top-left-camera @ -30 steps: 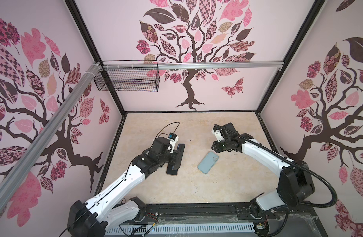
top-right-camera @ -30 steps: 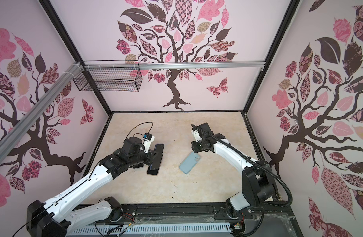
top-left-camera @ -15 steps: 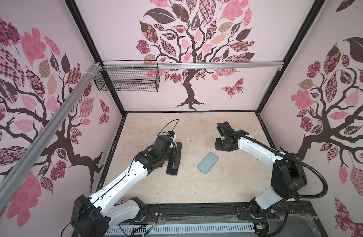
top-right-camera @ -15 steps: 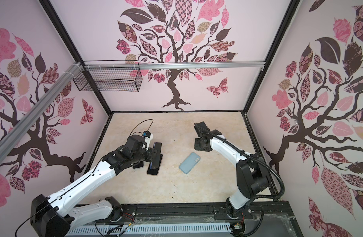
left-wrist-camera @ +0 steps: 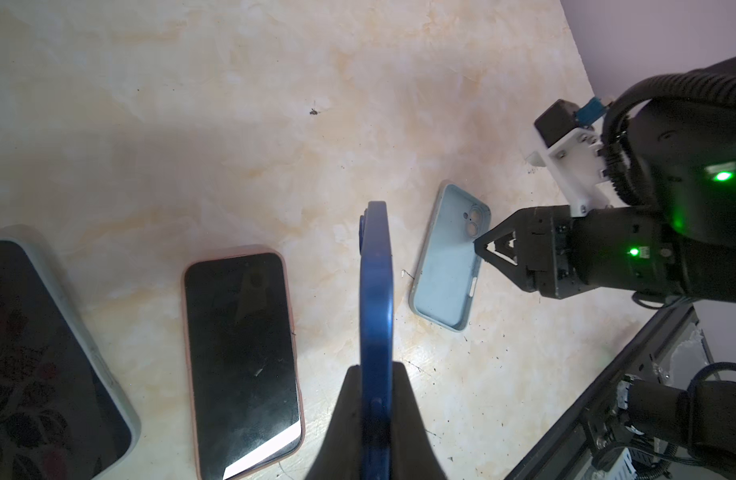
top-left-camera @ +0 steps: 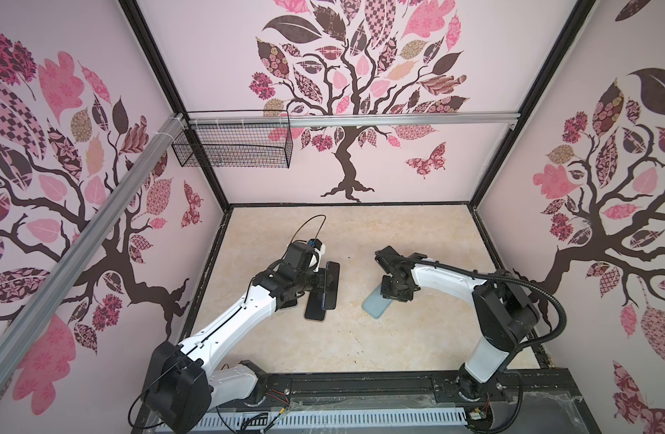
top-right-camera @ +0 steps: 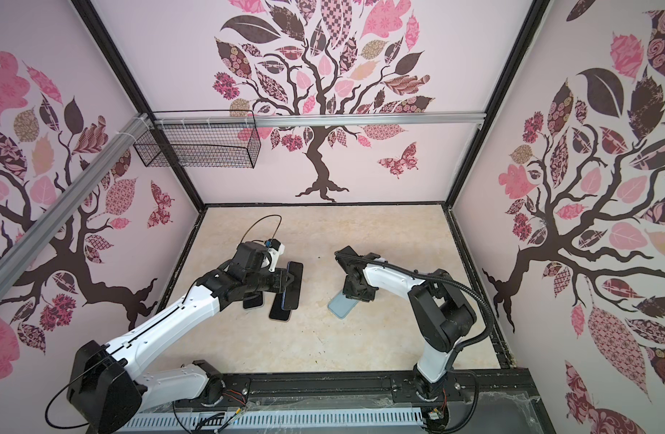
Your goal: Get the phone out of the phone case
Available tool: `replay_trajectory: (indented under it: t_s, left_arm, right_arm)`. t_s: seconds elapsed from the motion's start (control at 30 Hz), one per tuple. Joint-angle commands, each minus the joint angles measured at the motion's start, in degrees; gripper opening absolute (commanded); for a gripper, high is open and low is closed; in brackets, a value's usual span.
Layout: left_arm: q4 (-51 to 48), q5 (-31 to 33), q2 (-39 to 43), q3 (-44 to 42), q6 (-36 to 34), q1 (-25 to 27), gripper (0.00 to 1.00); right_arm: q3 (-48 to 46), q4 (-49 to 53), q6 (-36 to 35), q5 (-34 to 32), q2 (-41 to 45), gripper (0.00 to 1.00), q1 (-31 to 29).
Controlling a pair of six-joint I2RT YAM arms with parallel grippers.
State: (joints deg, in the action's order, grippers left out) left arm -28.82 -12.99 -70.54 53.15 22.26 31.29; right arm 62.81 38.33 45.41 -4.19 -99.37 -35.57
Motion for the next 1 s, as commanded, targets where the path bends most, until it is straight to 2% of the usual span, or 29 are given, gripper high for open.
replay_trajectory:
  t_s: [0.0,0.6,0.97]
  left_arm:
    - [3.5,-2.6,0.7,2.0,0.3,-0.8,0.0]
    - [3.8,-4.2,0.6,1.7,-0.9,-1.6,0.0]
    - [4.5,-4.8,-0.3,1.6,-0.8,-1.6,0.0]
  right_arm:
    - [0.1,2.4,9.4,0.1,-1.3,0.36,-0.2]
    - [0.1,2.6,9.2,2.2,-4.4,0.31,-1.2]
    - [0.3,2.7,8.5,2.1,-5.0,0.18,-1.2]
